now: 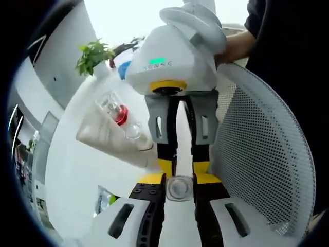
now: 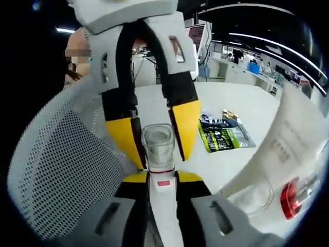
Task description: Arrange the skincare products in the storage area until every visible bottle or jar stands upright without overlapping.
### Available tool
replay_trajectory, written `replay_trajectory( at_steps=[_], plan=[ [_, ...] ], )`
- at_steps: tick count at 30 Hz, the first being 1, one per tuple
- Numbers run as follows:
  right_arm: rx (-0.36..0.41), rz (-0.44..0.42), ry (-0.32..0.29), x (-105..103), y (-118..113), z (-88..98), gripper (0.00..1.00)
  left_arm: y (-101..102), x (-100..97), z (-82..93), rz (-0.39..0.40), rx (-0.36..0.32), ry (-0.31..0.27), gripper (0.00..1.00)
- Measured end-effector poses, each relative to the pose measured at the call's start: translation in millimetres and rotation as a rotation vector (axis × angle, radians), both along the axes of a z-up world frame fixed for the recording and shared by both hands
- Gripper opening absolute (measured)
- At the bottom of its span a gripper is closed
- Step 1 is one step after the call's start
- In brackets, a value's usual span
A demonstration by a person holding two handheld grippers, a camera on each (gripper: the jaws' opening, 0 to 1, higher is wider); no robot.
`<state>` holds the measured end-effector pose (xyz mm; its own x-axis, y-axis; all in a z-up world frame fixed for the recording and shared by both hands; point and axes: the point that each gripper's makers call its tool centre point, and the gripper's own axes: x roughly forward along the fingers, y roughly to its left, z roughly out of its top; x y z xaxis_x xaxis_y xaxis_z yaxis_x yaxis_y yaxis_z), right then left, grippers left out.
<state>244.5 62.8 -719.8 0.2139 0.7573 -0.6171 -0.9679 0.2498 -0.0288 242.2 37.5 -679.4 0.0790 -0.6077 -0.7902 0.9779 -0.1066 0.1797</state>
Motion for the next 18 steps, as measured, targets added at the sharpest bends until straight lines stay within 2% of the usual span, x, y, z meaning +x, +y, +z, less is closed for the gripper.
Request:
replay_trajectory(
  at_steps=[5, 10, 16, 18],
  plan=[
    [0.001, -0.004, 0.005, -1, -2, -1.2, 0.18, 0, 3.4, 3.1, 0.040, -0.043, 0.005, 0.23],
    [0.001, -0.003, 0.003, -1, -1, -1.3, 0.18, 10, 6.4, 5.1, 0.087, -0.065, -0.008, 0.26],
    [-0.011, -0.007, 0.028, -4, -2, -4.6, 0.18, 35, 5.7, -6.1, 0.198, -0.042, 0.035, 0.24],
    [-0.021, -0.006, 0.018, -3, -3, -5.9, 0.18, 38, 3.3, -10.2, 0.211, -0.033, 0.046, 0.23]
  ],
)
